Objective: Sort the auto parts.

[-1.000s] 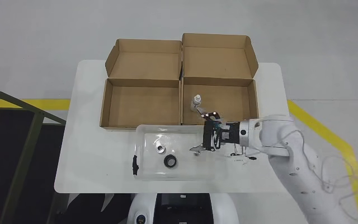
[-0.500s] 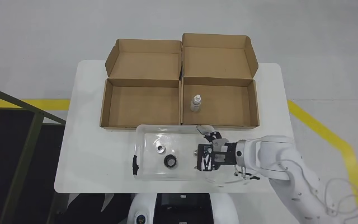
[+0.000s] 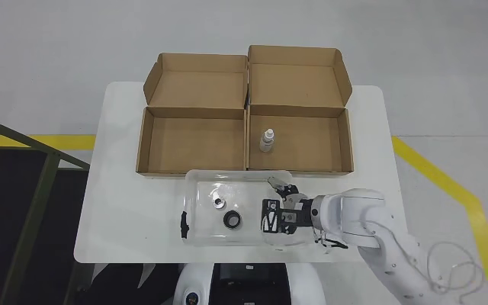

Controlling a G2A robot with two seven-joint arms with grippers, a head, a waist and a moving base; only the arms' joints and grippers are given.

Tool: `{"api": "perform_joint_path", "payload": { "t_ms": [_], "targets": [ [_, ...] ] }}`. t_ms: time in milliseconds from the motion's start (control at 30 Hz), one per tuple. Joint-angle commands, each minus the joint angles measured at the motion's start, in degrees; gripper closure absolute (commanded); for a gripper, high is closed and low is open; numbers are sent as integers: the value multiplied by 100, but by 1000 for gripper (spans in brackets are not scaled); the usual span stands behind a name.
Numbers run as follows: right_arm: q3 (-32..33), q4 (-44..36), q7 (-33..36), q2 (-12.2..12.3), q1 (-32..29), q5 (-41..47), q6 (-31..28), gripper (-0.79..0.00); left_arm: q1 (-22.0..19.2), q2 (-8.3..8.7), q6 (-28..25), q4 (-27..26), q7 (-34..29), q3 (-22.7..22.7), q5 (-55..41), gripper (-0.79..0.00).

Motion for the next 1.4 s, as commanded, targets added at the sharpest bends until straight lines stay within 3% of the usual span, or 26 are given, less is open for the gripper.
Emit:
{"api": "perform_joint_path", "payload": {
  "t_ms": [0,500,767,900,1000,1033,1367],
  "targets": [
    [-74,116,-24,-9,78,0,10,-785,0,0,0,0,0,0,0,-785],
    [-594,355,367,-58,330,-368,397,-785,0,0,0,0,0,0,0,-785],
    [-793,444,562,-82,432,-372,479,-690,0,0,0,0,0,0,0,-785],
    [-893,574,599,-100,524,-307,467,-600,0,0,0,0,0,0,0,-785],
    [-961,639,665,-113,588,-296,492,-477,0,0,0,0,0,0,0,-785],
    [-983,655,694,-117,608,-292,500,-388,0,0,0,0,0,0,0,-785],
    [-1163,683,960,-145,779,-167,502,-225,0,0,0,0,0,0,0,-785]
  ]
}}
